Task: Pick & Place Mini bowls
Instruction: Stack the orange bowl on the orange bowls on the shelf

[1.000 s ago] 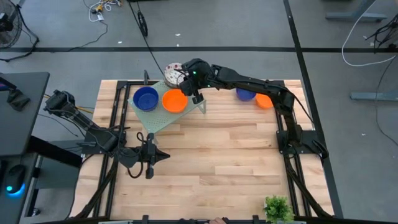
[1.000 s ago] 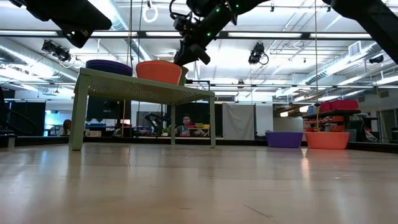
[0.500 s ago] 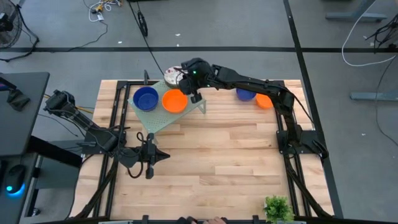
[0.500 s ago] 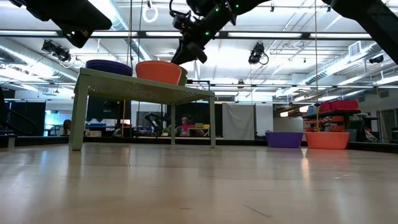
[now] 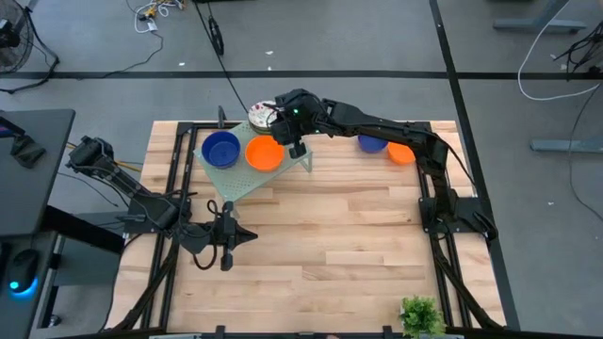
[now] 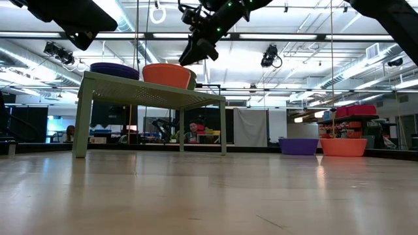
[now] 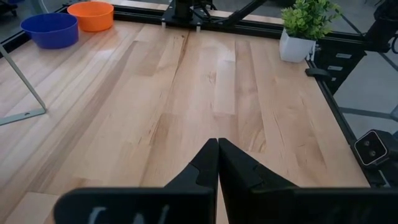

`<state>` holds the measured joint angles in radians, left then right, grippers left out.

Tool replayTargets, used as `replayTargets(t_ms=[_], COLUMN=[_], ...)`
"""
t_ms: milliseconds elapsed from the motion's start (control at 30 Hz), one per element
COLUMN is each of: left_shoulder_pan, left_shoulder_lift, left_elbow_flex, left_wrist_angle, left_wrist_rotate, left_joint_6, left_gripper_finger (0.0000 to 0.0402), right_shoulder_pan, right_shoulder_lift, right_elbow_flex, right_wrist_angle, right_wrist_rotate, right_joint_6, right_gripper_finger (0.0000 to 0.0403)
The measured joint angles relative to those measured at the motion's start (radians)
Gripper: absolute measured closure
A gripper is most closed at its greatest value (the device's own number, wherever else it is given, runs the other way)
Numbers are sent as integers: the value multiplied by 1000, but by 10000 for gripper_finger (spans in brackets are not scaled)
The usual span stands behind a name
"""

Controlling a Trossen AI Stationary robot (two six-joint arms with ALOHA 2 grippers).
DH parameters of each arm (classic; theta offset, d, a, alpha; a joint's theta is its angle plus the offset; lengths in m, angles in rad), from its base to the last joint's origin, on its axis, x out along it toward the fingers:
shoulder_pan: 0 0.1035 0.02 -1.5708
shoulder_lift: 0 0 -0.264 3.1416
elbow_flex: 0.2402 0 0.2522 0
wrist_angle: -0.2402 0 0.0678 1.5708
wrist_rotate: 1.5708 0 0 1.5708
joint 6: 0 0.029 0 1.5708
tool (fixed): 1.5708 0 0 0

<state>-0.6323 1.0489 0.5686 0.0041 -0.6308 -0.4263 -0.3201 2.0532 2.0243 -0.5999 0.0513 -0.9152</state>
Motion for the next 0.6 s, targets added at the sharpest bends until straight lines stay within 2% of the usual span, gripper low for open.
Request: replayTargets(t_ms=[333, 600], left_shoulder_pan=[0, 0], left_shoulder_lift=[0, 0], left_elbow_flex=[0, 0], left_wrist_angle=[0, 0], left_wrist_rotate=[0, 0], left_joint_6=[0, 0], left_gripper_finger=[385, 385], right_shoulder_pan=[-8, -42], right_shoulder_lift=[-18, -15], right_elbow_flex=[0, 0], right_wrist_angle=[-145, -95], right_wrist_rotate=[0, 4], right_joint_6=[50, 122], right_gripper_finger=[393, 391])
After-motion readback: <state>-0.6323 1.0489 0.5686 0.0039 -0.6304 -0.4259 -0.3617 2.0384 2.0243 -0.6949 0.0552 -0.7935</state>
